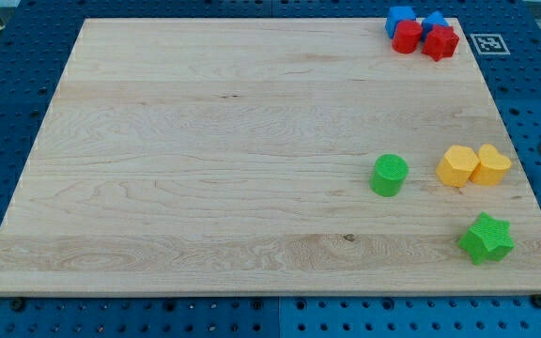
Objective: Move the green circle slightly towards the left
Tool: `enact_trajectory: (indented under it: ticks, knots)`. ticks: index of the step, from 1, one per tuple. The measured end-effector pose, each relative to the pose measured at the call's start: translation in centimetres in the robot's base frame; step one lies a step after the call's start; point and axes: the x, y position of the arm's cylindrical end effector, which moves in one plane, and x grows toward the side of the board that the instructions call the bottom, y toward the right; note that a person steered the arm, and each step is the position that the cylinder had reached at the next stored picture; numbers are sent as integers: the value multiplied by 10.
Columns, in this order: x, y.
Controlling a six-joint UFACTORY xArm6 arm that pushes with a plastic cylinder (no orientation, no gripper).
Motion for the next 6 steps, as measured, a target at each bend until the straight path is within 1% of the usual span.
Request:
enact_trajectory:
  ticks: [1, 2, 3, 5, 6]
  knots:
    - [25, -59]
    - [19, -170]
    - [-7, -264]
    - [-12, -272]
    - [-31, -282]
